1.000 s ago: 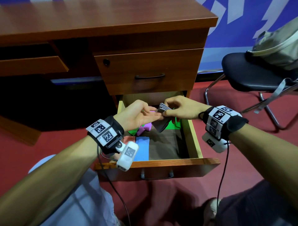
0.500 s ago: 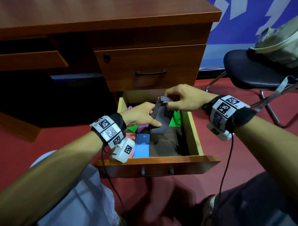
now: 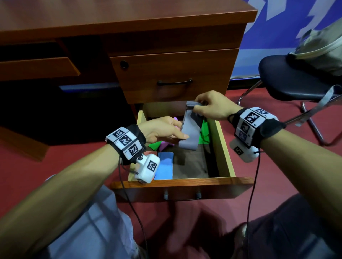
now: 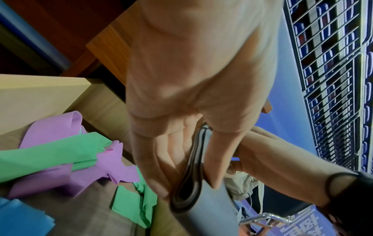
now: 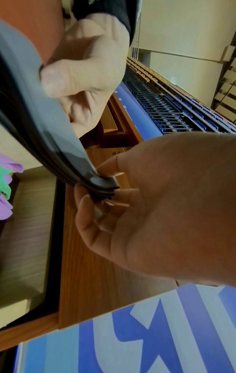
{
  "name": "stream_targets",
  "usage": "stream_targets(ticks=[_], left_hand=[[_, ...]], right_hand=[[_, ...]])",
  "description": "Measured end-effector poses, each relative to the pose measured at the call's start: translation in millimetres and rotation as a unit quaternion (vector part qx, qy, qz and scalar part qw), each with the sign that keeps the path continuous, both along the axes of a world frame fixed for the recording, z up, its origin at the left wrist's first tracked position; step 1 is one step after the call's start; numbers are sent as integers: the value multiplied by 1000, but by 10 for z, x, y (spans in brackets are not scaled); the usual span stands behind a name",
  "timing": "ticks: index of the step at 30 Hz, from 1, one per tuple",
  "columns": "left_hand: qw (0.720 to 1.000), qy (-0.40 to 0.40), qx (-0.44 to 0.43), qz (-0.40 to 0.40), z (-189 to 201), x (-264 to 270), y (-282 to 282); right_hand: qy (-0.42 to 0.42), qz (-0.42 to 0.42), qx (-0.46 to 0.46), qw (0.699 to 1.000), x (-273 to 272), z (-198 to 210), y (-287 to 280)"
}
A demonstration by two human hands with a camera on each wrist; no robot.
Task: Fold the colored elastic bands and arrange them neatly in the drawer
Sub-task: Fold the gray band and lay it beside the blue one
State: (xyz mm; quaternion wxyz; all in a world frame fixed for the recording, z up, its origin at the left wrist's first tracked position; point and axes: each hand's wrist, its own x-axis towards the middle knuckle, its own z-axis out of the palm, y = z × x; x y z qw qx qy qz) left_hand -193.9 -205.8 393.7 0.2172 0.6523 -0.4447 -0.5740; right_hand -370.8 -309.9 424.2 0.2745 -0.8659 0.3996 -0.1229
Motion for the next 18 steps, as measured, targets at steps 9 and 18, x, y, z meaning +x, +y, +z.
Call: stream_targets(ticks=[9,18], left_hand=[[986,-95,134,-27,-206,-192,-20],[960,-134,237,-72,-641,-147,-42]], right_hand=[[142,50,104,983,213,-598,-100],[279,122,126,944,504,-1169,-125]])
